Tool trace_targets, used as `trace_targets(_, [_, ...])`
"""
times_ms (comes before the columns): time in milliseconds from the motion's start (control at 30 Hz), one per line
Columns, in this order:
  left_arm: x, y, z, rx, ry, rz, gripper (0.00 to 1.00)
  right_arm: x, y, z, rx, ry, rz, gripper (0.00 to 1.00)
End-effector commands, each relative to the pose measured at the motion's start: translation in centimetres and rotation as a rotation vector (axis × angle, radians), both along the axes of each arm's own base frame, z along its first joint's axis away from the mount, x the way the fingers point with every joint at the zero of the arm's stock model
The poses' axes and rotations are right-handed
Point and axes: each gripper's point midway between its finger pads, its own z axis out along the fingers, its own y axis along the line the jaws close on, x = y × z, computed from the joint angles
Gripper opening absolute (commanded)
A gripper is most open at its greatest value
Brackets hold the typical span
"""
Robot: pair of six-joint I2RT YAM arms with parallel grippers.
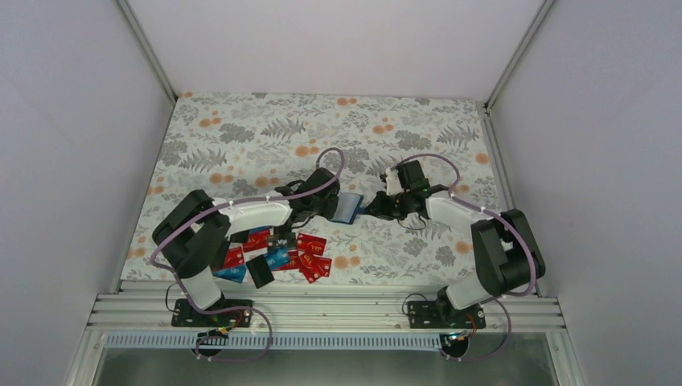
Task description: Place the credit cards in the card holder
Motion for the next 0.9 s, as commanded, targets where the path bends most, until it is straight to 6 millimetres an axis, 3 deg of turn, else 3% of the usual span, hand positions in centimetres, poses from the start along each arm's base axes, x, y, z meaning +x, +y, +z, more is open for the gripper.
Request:
trace_targets(0, [0.1, -0.5, -1.0, -0.105, 0.059, 0.012, 0.09, 2.1, -1.2, -1.0, -0.047, -0.018, -0.062, 0.04])
trace_targets(67, [0.2, 0.2, -2.0, -0.108, 0.099, 0.06, 0.03, 3.1, -2.3, -1.5, -0.078, -0.012, -0.115, 0.04])
trace_targets(233, [-0.1, 0.9, -4.1, -0.179, 0.214, 0.135, 0.02, 5.1, -4.0, -2.3, -0.102, -0.006, -0.198, 0.04])
trace_targets(367, [-0.4, 0.9, -4.7, -0.2, 0.257, 0.17, 0.02, 6.1, -4.8, -2.6, -0.119, -0.006, -0.219, 0.04])
trace_targets(467, [-0.5, 0.9, -5.2, -0.205, 0.284, 0.19, 0.02, 6.3, -5.7, -3.9, -0.156, 0.033, -0.242, 0.04])
trace_targets(600, [-0.7, -0.1, -5.0, -0.256, 0.312, 0.177, 0.03, 6.7, -6.3, -3.3, -0.156, 0.015, -0.25, 0.07])
trace_targets(867, [-0.5, -0.3, -3.4, -0.289, 0.311, 0.198, 0.1, 7.8, -7.3, 0.1, -0.186, -0.076, -0.264, 0.28])
